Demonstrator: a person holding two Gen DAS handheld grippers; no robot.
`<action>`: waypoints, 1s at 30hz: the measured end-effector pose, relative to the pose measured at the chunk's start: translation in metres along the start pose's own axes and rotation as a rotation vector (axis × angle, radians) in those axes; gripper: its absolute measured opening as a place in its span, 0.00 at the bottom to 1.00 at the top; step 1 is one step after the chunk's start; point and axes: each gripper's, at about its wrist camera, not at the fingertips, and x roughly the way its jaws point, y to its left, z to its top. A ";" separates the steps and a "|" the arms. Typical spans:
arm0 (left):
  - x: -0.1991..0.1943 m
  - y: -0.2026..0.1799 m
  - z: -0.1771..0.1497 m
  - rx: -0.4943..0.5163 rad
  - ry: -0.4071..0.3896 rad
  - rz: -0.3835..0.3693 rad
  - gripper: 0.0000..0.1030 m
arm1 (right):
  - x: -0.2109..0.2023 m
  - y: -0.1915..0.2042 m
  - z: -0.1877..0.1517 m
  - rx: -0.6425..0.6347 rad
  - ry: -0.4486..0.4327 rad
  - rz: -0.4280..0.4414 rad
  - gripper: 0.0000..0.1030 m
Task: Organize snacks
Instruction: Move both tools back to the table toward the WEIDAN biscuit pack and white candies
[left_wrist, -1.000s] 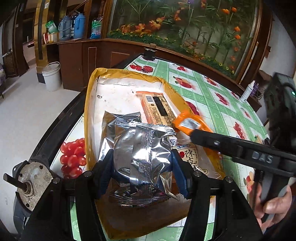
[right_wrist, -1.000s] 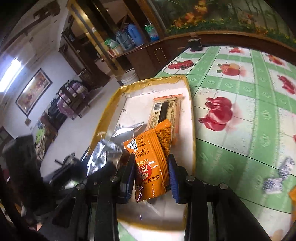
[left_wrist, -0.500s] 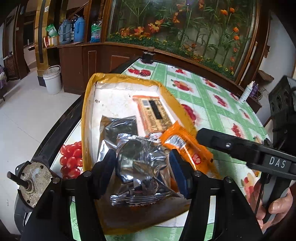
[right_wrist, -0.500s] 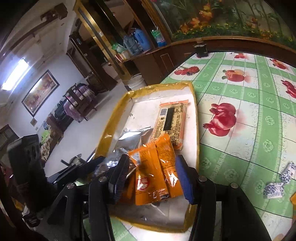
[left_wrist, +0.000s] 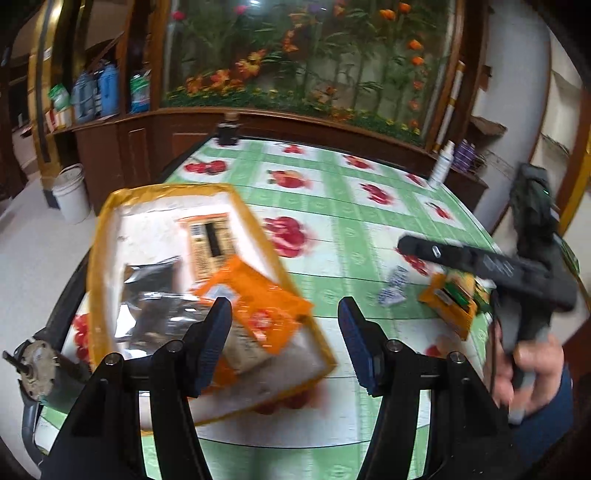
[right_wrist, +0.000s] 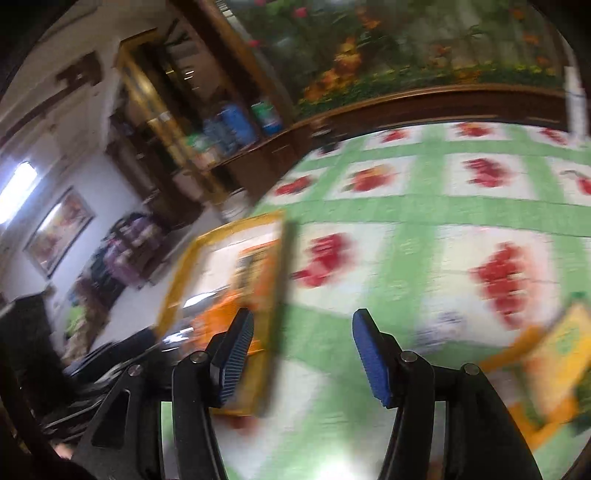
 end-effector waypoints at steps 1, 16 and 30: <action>0.001 -0.007 0.000 0.014 0.005 -0.006 0.57 | -0.003 -0.012 0.004 0.015 -0.007 -0.041 0.58; 0.008 -0.040 -0.005 0.081 0.049 -0.062 0.57 | 0.028 -0.113 0.019 0.020 0.169 -0.329 0.60; 0.054 -0.077 0.013 0.164 0.158 -0.186 0.57 | -0.038 -0.113 -0.011 0.145 0.109 -0.019 0.60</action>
